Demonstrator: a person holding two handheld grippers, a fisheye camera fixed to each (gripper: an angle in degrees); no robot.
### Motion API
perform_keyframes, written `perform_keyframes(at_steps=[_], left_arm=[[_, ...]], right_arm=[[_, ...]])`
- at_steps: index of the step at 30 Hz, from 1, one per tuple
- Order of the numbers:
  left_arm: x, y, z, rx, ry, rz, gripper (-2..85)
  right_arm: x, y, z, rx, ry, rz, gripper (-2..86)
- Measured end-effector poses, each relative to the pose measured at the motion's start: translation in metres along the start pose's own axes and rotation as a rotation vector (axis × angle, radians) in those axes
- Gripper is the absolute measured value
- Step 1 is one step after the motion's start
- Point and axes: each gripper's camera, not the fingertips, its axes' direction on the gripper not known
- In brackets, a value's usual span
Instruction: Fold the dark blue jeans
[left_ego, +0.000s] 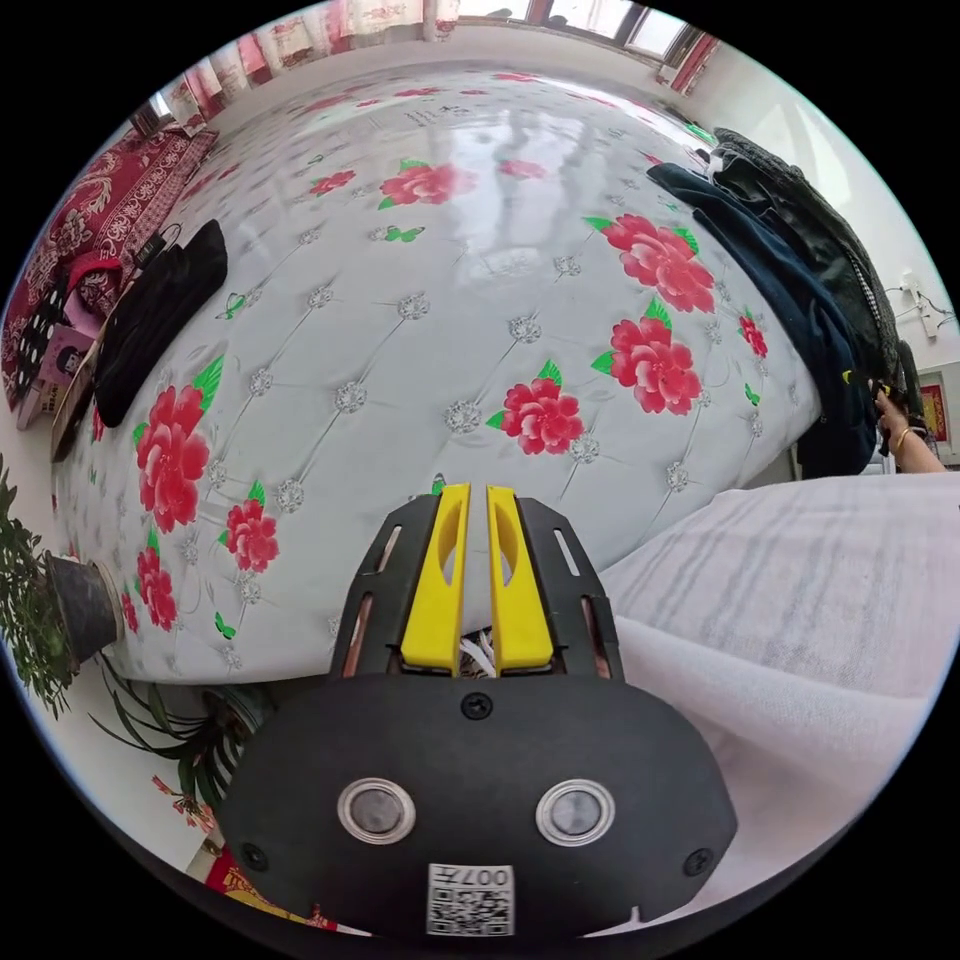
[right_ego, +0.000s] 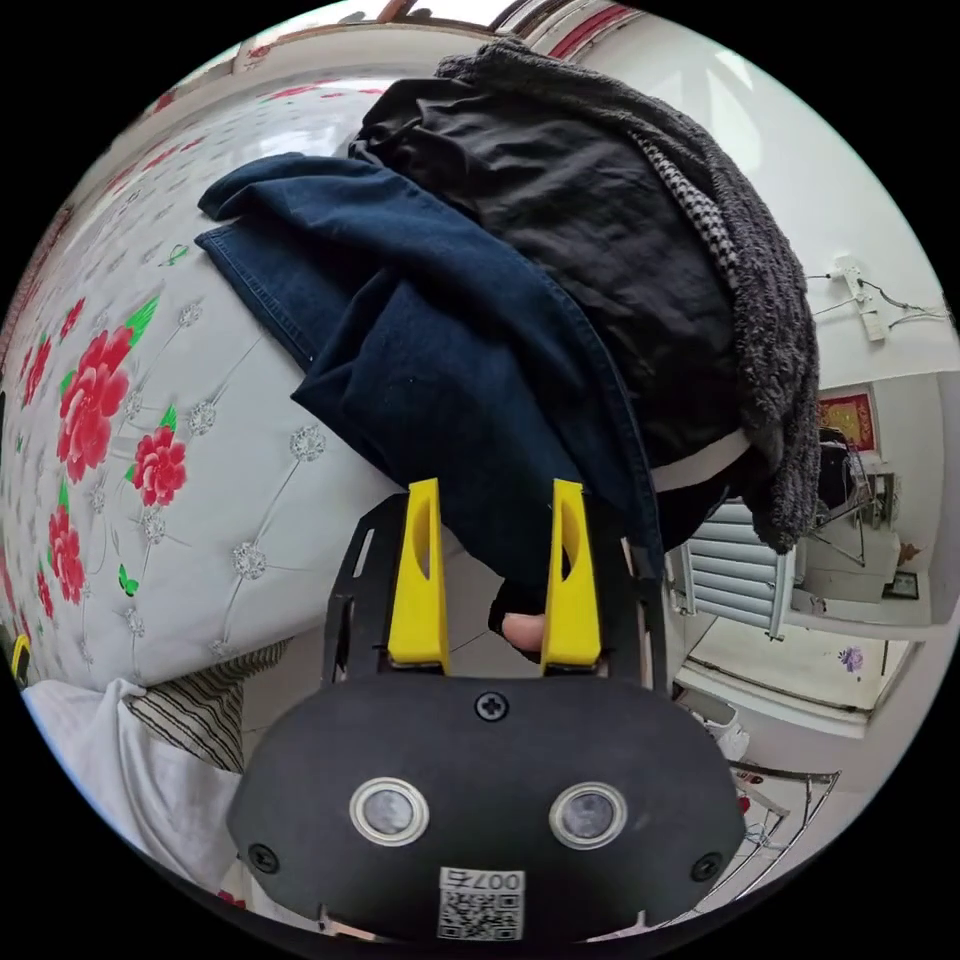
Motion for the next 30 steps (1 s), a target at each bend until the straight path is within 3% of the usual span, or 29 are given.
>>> perform_keyframes(at_steps=[4,8,10,15,18,20,25,30], left_arm=[[0.008,0.01,-0.009,0.01,-0.045,0.009,2.9],[0.0,0.03,-0.015,0.028,-0.044,-0.016,2.6],[-0.006,0.039,-0.017,0.038,-0.022,-0.022,2.6],[-0.014,0.044,-0.026,0.122,-0.001,-0.006,3.2],[-0.019,0.047,-0.037,0.21,0.034,0.011,4.6],[-0.024,0.054,-0.043,0.259,0.036,0.024,5.5],[-0.056,0.092,-0.036,0.286,0.042,-0.058,6.6],[-0.077,0.108,-0.018,0.233,0.086,-0.083,8.0]], right_arm=[[-0.005,-0.013,0.016,-0.021,0.065,0.027,4.0],[-0.022,0.004,-0.043,0.212,-0.047,0.025,0.9],[-0.048,0.019,-0.077,0.316,-0.157,-0.088,0.5],[-0.219,0.059,-0.169,0.626,-0.501,-0.616,1.0],[-0.326,0.056,-0.178,0.609,-0.792,-0.807,3.0],[-0.373,0.054,-0.178,0.574,-0.88,-0.869,4.3],[-0.404,0.062,-0.143,0.532,-0.74,-0.901,7.7],[-0.374,0.059,-0.038,0.377,-0.479,-0.799,10.1]])
